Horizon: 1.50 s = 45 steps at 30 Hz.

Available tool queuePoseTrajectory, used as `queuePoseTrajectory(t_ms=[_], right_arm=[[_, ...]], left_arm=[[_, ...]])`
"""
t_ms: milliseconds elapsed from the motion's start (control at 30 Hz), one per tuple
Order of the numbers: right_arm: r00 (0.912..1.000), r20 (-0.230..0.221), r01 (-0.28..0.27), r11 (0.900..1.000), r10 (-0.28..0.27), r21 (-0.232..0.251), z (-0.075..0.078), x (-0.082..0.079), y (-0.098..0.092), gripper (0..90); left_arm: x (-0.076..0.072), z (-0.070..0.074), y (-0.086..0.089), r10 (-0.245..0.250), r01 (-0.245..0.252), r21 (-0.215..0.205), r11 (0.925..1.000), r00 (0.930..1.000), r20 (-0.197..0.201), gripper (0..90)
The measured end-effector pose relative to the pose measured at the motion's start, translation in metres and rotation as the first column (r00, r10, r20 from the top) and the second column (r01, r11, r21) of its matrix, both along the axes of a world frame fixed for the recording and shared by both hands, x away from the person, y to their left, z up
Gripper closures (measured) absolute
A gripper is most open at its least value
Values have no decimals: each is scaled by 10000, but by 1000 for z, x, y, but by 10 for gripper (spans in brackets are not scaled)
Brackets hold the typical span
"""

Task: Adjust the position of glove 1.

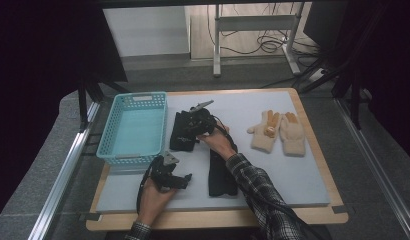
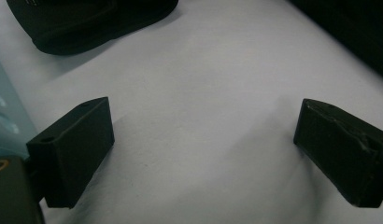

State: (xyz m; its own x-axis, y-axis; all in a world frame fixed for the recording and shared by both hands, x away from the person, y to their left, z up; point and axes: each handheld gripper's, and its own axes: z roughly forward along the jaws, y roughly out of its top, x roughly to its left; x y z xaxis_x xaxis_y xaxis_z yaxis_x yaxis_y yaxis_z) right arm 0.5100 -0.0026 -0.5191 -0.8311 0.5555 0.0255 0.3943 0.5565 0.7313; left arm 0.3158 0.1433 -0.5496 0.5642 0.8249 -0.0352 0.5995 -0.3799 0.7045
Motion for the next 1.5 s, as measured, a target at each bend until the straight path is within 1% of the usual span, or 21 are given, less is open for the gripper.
queuePoseTrajectory(t_ms=[67,167,267,300,333,367,400,433,500,533,600,667,767,867,967,1000,1100,1233,1400,1433,1500], right_arm=[[10000,47,-72,9999,73,-100,-2,3,5,389],[10000,38,-55,9995,56,-317,-4,8,13,372],[9999,-21,-106,9973,105,-724,-9,11,19,373],[9999,-113,-91,9977,83,-668,-10,11,19,393],[9995,-307,-21,9984,4,-558,-11,12,19,434],[9995,-307,-21,9984,4,-558,-11,12,19,434],[9988,-474,70,9992,-89,-402,-12,12,18,514],[9990,-443,33,9993,-49,-367,-12,11,19,572],[9995,-219,236,9985,-247,-498,-12,9,20,630],[9995,-219,236,9985,-247,-498,-12,9,20,630],[9991,-149,380,9973,-390,-621,-10,7,22,772],[9996,-31,293,9968,-296,-741,-9,5,22,813],[9997,-46,232,9968,-236,-770,-8,4,20,852],[9999,-131,103,9969,-113,-781,-6,4,18,866],[10000,-46,47,9966,-51,-826,-4,2,17,870],[10000,39,16,9966,-13,-821,0,0,15,871],[10000,-29,34,9986,-35,-518,8,-1,11,872],[10000,36,-3,9997,4,-258,21,-5,5,872],[9997,216,-118,9998,121,-140,37,-13,-4,871],[9997,216,-118,9998,121,-140,37,-13,-4,871],[9995,271,-173,9998,175,-71,45,-17,-11,871]], left_arm=[[0,0,0,-2,2,-6,10000,10000,-3,55],[0,0,0,-4,4,-6,10000,10000,-2,56],[0,0,0,-5,5,-11,10000,10000,-1,56],[0,0,0,-2,2,-15,10000,10000,-1,56],[0,0,0,-5,5,-11,10000,10000,-1,56],[0,0,0,-5,5,-11,10000,10000,-1,57],[0,0,0,-8,8,-11,10000,10000,-3,56],[0,0,0,-7,7,-13,10000,10000,-4,57],[0,0,0,-10,10,-9,10000,10000,-3,57],[0,0,0,-10,10,-9,10000,10000,-3,57],[0,0,0,-10,10,-8,10000,10000,-4,57],[0,0,0,-13,13,-4,10000,10000,-3,57],[0,0,0,-13,13,-8,10000,10000,-4,57],[0,0,0,-14,14,-4,10000,10000,-3,58],[0,0,0,-14,14,-9,10000,10000,-7,57],[0,0,0,-16,16,9,10000,10000,-24,57],[0,0,0,-18,18,5,10000,10000,-30,57],[0,0,0,-22,22,19,10000,10000,-23,58],[0,0,0,-41,41,37,10000,10000,-18,57],[0,0,0,-41,41,37,10000,10000,-18,58],[0,0,0,-44,44,47,10000,10000,-19,57]])
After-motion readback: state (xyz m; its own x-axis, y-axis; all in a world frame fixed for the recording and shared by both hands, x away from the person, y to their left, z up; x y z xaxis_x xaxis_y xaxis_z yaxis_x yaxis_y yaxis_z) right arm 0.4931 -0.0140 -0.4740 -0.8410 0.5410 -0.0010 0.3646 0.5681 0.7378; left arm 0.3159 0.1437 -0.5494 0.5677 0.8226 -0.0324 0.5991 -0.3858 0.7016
